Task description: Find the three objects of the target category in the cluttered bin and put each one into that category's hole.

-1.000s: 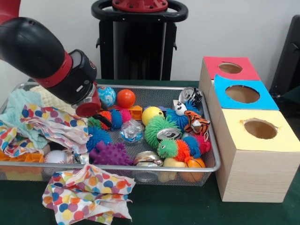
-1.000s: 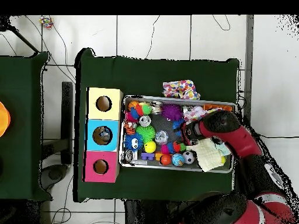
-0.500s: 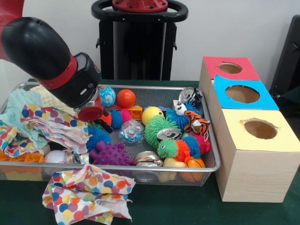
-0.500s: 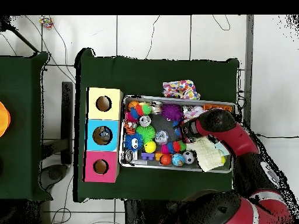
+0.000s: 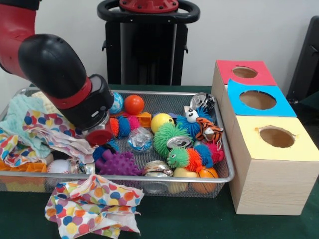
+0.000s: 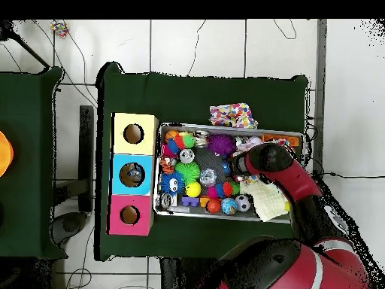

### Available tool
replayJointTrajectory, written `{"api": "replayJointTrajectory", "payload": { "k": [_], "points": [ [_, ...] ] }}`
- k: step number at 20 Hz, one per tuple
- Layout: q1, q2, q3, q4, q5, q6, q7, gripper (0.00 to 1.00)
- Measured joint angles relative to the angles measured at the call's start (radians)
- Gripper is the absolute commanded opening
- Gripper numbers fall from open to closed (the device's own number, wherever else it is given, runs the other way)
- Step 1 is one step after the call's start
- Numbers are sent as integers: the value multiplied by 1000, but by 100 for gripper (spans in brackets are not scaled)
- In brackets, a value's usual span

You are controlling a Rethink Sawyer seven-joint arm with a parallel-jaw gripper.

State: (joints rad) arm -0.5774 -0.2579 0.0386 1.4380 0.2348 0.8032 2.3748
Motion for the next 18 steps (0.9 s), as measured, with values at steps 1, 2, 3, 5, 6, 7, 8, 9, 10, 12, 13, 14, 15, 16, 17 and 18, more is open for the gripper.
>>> {"api": "replayJointTrajectory", "payload": {
  "k": [1,2,3,5,6,7,8,9,10,12,13,14,15,16,17,18],
  "points": [
    [0,3,0,0,3,0,0,100],
    [0,5,1,0,8,0,0,100],
    [0,8,2,0,19,1,0,100],
    [0,8,2,1,25,5,0,100],
    [0,8,2,1,30,11,0,100],
    [0,8,2,1,35,17,0,100],
    [0,8,2,1,42,28,0,100],
    [0,8,2,2,49,41,0,100],
    [0,8,2,2,54,53,0,100],
    [-1,7,1,2,61,75,0,100],
    [-1,6,1,2,62,83,0,100],
    [-1,6,1,2,63,91,0,100],
    [0,5,1,3,62,101,0,100],
    [0,4,1,3,62,105,0,100],
    [0,1,0,3,62,106,0,100],
    [0,-1,-1,5,62,106,0,100]
  ]
}}
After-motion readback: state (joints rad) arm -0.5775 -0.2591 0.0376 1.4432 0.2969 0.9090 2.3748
